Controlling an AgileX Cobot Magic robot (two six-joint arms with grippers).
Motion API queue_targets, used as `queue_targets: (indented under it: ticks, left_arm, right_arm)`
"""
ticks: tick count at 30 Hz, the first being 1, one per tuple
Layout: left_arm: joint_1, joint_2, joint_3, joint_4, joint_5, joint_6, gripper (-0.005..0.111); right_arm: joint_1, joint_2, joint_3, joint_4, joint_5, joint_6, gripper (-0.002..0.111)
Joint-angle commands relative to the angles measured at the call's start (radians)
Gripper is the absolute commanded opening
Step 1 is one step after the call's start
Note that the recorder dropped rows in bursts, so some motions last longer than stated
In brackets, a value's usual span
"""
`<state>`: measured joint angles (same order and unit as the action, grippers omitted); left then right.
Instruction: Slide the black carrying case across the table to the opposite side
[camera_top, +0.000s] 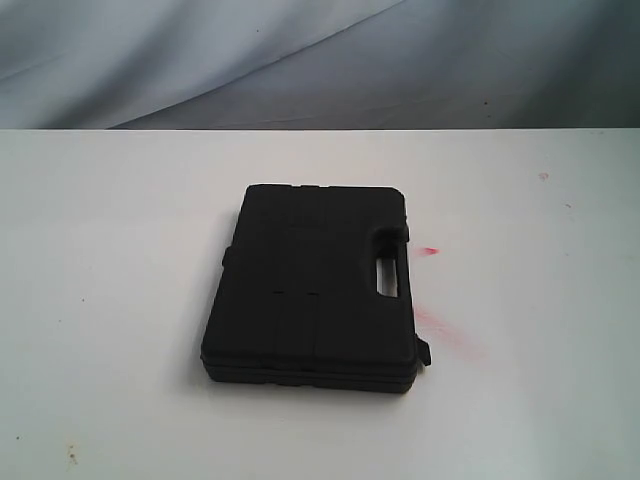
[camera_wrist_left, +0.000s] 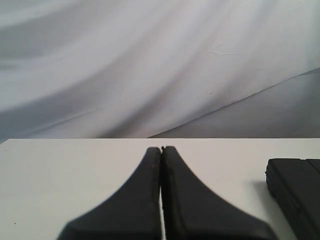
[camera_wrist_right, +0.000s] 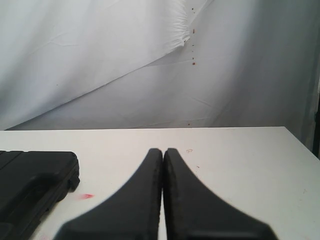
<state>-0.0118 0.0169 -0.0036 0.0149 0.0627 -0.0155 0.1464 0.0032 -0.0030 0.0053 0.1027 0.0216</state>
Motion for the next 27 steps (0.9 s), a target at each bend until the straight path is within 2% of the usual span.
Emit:
queue_targets:
  ticks: [1,13,19,27]
  left_arm:
    - [-0.001,-0.006,0.004,0.001,-0.004,-0.010,0.000]
    - [-0.001,-0.006,0.004,0.001,-0.004,-0.010,0.000]
    - [-0.001,-0.006,0.004,0.001,-0.004,-0.010,0.000]
    - [-0.001,-0.006,0.004,0.001,-0.004,-0.010,0.000]
  right_arm:
    - [-0.009,-0.003,0.003,0.007,-0.009,-0.003,0.000]
    - [-0.009,-0.003,0.003,0.007,-0.024,-0.003,0.000]
    - [-0.009,-0.003,0.003,0.086,-0.013,0.015,0.000]
    - [-0.009,0.065,-0.086,0.085,0.029,0.154,0.000]
